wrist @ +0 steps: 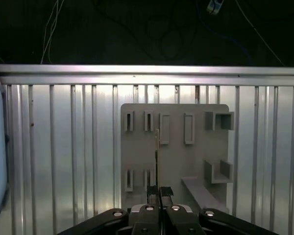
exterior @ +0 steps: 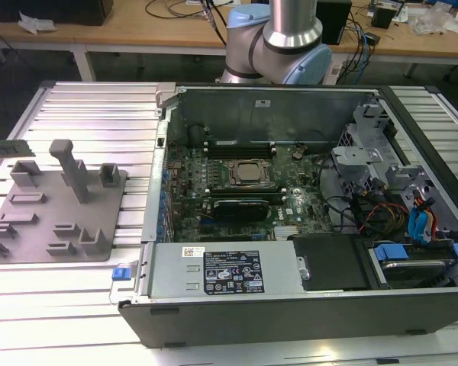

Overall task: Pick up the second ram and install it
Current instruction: 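Pick up the second ram and move it above second insertion slot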

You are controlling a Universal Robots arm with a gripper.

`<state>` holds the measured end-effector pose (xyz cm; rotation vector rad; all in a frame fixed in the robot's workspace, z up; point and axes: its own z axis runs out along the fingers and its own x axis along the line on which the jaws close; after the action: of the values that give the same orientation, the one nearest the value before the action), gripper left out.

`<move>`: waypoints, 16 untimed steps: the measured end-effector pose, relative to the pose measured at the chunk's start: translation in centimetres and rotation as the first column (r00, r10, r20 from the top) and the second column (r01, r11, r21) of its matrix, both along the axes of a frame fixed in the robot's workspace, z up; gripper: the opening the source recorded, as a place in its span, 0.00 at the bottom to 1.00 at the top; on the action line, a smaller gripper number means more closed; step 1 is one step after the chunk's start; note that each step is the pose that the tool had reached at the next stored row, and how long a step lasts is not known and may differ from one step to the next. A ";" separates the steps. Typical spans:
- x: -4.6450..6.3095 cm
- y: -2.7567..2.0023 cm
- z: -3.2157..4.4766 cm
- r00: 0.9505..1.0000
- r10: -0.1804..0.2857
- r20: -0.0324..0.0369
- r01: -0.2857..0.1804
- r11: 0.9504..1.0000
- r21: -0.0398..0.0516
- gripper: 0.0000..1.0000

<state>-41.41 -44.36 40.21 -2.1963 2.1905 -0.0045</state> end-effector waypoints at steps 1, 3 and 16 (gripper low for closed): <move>0.0 0.00 0.63 1.000 0.000 0.003 0.000 1.000 0.000 0.09; 0.0 0.01 1.35 1.000 0.000 0.003 0.000 1.000 0.001 0.09; 0.1 0.00 2.52 0.998 0.000 -0.067 0.000 1.000 0.001 0.09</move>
<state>-41.28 -44.36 42.73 -2.2278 2.2239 0.0721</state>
